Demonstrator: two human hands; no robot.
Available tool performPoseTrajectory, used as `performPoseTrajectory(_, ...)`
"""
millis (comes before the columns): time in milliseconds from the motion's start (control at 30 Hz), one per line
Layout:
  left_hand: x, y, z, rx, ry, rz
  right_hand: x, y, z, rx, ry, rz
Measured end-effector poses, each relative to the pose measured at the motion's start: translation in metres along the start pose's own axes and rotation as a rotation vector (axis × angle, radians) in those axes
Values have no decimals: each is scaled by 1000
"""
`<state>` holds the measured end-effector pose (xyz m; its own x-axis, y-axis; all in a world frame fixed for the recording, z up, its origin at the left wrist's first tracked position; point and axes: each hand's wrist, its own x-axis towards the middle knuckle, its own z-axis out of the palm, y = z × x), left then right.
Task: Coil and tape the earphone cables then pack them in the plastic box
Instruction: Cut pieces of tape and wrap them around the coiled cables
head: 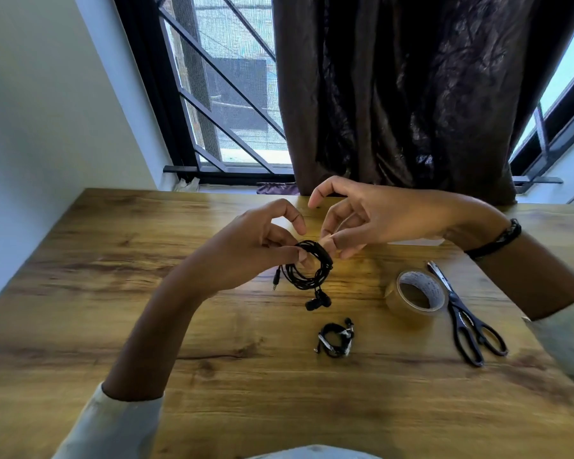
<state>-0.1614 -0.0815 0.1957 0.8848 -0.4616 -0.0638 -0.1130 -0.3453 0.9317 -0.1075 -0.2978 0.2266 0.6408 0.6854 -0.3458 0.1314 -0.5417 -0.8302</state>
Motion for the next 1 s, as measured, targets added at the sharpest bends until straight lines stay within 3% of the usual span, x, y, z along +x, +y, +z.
performPoseTrajectory(433,-1,-6,-1,-359,33,-34,-3,-5,7,-5,92,-27)
performPoseTrajectory(833,1,-11,2,-423,115,-85,-9,-14,11,-153,228,-66)
performPoseTrajectory(1000,1,-13,3,-464,170,-104,-13,-19,25,-233,371,-111)
